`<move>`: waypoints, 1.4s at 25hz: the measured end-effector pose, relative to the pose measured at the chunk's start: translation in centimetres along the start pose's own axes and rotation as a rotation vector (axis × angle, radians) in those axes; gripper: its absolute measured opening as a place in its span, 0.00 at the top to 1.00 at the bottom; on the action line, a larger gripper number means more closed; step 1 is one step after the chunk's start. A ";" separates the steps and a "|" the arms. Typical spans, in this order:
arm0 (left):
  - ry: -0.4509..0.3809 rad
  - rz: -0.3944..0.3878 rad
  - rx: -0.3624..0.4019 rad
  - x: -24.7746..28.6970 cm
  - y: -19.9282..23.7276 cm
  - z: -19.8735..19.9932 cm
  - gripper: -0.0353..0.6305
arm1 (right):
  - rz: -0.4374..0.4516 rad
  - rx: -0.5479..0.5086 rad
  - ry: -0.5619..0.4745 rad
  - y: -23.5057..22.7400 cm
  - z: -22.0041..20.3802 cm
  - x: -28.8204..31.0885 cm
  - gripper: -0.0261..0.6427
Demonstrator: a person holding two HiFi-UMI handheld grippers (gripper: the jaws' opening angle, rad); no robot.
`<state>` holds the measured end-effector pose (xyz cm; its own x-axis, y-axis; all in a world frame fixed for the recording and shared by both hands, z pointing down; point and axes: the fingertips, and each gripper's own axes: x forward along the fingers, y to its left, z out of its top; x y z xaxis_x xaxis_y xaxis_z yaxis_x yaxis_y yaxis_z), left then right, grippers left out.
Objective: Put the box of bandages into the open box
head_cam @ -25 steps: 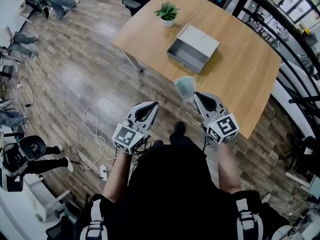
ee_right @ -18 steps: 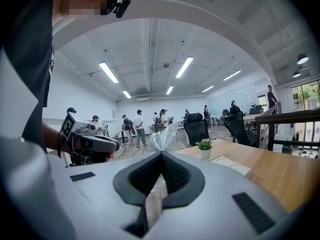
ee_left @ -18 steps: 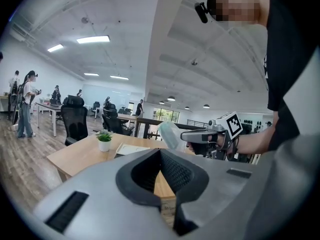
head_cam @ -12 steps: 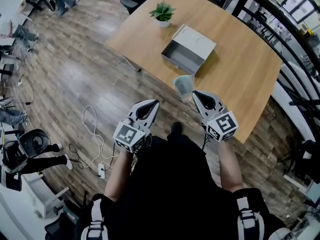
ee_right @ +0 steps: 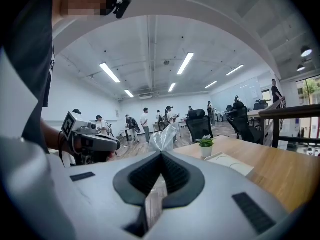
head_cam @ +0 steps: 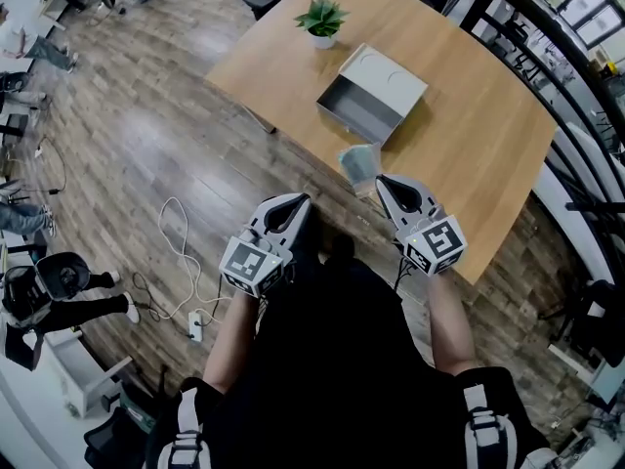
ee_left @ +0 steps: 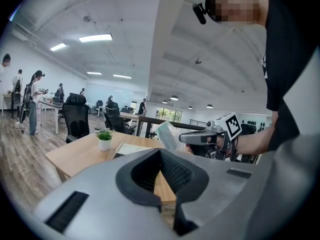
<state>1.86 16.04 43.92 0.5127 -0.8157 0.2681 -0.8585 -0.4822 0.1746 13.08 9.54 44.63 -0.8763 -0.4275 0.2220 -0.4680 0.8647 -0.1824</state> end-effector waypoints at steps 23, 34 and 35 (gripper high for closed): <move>-0.001 -0.138 0.016 5.7 10.4 3.3 0.91 | -0.119 0.002 0.022 -4.7 2.9 8.8 0.93; 0.011 -0.279 0.050 8.5 12.8 4.9 0.91 | -0.265 0.029 0.021 -6.3 3.2 9.6 0.93; 0.011 -0.293 0.055 8.6 13.0 5.0 0.91 | -0.277 0.030 0.021 -6.4 3.2 9.8 0.93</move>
<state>-4.92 1.14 43.76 0.7389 -0.6356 0.2237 -0.6729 -0.7137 0.1948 7.15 -1.07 44.88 -0.7122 -0.6407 0.2869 -0.6929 0.7073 -0.1405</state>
